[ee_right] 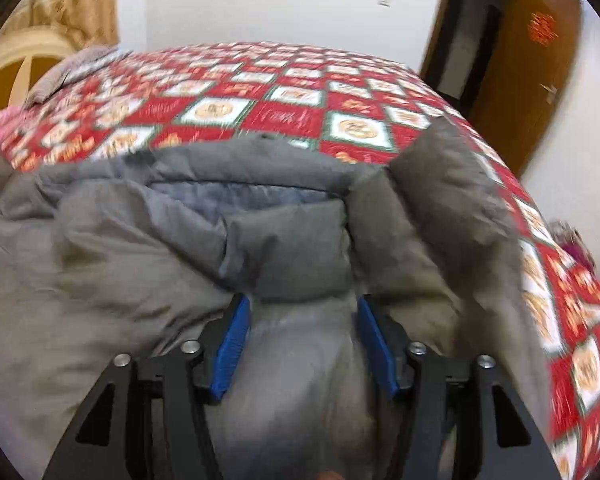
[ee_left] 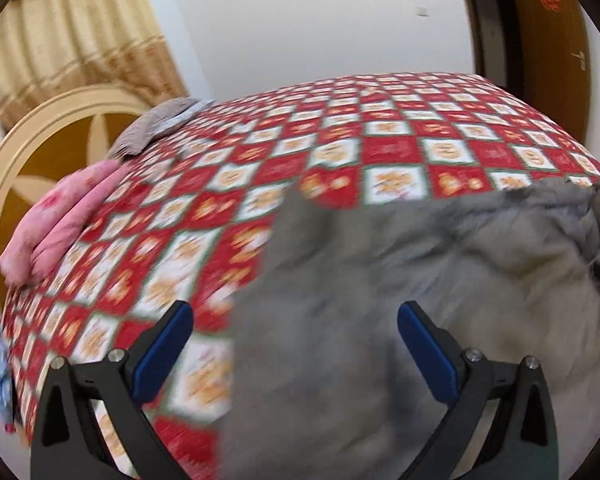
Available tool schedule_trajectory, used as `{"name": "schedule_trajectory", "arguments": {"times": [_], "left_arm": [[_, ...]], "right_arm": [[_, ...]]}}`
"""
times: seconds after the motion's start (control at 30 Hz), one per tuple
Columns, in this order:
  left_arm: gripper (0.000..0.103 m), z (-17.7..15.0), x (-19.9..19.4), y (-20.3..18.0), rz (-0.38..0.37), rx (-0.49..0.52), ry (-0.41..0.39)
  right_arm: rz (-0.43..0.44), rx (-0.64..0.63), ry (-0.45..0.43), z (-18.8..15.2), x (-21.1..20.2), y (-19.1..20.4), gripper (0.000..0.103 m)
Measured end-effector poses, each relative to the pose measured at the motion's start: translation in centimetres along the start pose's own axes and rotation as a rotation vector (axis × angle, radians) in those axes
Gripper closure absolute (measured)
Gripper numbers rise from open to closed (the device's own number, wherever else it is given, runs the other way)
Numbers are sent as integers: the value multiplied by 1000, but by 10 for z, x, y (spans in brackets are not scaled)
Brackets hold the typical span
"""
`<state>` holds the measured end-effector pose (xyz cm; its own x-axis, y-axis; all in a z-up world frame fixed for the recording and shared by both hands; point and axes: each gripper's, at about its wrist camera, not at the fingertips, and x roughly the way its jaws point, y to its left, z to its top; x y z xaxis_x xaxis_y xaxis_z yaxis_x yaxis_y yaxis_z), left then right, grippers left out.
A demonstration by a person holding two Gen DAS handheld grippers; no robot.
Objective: Fold large clothes
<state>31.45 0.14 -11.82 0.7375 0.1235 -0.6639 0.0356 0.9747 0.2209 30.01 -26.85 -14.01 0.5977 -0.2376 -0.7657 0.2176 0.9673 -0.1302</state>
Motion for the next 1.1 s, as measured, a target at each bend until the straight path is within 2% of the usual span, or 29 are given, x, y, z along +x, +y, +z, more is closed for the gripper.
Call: {"name": "schedule_trajectory", "arguments": {"times": [0.03,0.07,0.2,0.3,0.4,0.5,0.63,0.67,0.7,0.73,0.77,0.83,0.87,1.0,1.1], "left_arm": [[0,-14,-3,18,-7,-36,23],[0,-22,-3,28,-24,-61,39],[0,-60,-3,56,-95,-180,100],[0,-78,4,55,-197,-254,155],[0,-84,10,45,-203,-251,155],[0,-87,19,40,-257,-279,174],[1,-85,21,37,-286,-262,163],[7,-85,20,36,-295,-254,156],[22,-85,19,33,-313,-243,145],[33,-84,18,33,-340,-236,138],[48,-84,15,28,-385,-221,127],[61,-84,9,21,-388,-194,104],[77,-84,7,19,-429,-187,98],[90,-84,-3,19,-449,-162,66],[93,-84,-12,32,-463,-183,50]], "right_arm": [[24,26,-26,-2,-17,1,27],[55,33,-62,-6,-35,6,23],[121,-38,-137,-30,-79,39,22],[87,-99,-111,-50,-74,60,22],[48,-130,-100,-66,-56,71,22],[32,-167,-88,-72,-44,75,22],[36,-172,-78,-73,-36,77,20],[39,-168,-76,-74,-34,77,20],[40,-166,-74,-74,-33,77,20],[39,-166,-73,-74,-33,78,20],[38,-168,-74,-75,-33,79,20],[36,-171,-73,-76,-33,80,20],[38,-169,-75,-77,-34,79,20],[30,-173,-84,-78,-37,81,20],[23,-185,-86,-82,-40,88,20]]}}
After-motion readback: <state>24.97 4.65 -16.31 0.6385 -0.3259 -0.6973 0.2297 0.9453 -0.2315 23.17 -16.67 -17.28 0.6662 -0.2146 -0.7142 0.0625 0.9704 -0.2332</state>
